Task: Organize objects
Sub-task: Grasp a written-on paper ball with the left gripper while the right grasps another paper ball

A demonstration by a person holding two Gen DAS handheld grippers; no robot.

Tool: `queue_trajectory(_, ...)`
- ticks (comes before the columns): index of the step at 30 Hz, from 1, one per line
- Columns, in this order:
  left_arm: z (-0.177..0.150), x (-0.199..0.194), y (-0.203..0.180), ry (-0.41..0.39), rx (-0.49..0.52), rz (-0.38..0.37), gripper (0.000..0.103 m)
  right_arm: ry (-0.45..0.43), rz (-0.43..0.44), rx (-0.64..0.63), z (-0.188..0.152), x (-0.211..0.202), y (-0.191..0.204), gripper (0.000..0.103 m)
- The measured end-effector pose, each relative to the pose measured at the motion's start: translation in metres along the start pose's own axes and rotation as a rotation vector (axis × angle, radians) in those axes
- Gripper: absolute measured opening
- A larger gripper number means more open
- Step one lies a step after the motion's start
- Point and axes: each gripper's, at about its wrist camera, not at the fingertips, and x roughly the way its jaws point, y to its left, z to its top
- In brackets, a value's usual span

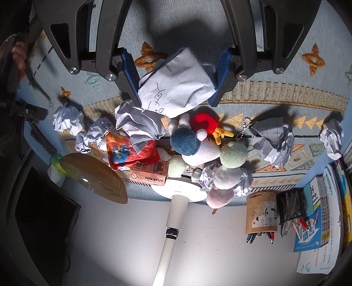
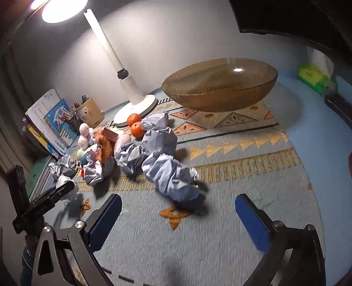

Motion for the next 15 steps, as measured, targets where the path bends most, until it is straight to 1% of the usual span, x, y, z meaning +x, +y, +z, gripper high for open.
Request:
queue_trajectory(2,0.000,0.000,-0.001,-0.001,0.004,0.003,0.058,0.053,0.085,0.077,0.010,0.019,-0.009,0.103)
queue_trajectory(3,0.000,0.000,-0.001,-0.001,0.005,0.004,0.058,0.077,0.103,0.125,0.012,0.029,-0.013,0.103)
queue_trajectory(4,0.000,0.000,-0.002,0.000,0.006,0.005,0.058,0.105,0.121,0.174,0.013,0.038,-0.018,0.096)
queue_trajectory(5,0.000,0.000,-0.002,0.005,0.007,0.006,0.058,0.074,0.116,0.183,0.014,0.036,-0.019,0.090)
queue_trajectory(6,-0.001,0.001,-0.002,0.006,0.008,0.005,0.058,0.059,0.130,0.171,0.015,0.035,-0.016,0.083)
queue_trajectory(7,0.000,0.001,-0.002,0.009,0.009,0.006,0.058,0.067,0.141,0.153,0.014,0.037,-0.012,0.059)
queue_trajectory(8,0.000,0.002,-0.003,0.012,0.012,0.004,0.058,0.072,0.142,0.137,0.011,0.039,-0.007,0.047)
queue_trajectory(10,0.000,0.002,-0.004,0.014,0.019,0.014,0.058,0.048,0.111,0.078,0.003,0.036,0.007,0.046)
queue_trajectory(12,0.001,0.000,-0.008,0.007,0.030,0.033,0.058,0.012,0.066,0.020,-0.002,0.029,0.018,0.040)
queue_trajectory(13,0.002,-0.004,-0.011,-0.004,0.027,0.041,0.058,0.003,0.075,0.017,-0.003,0.023,0.020,0.034)
queue_trajectory(14,0.006,-0.010,-0.016,-0.020,0.020,0.026,0.058,-0.004,0.092,0.026,-0.002,0.018,0.019,0.033)
queue_trajectory(15,0.012,-0.017,-0.022,-0.042,0.018,-0.007,0.058,-0.022,0.098,0.032,0.000,0.009,0.017,0.033)
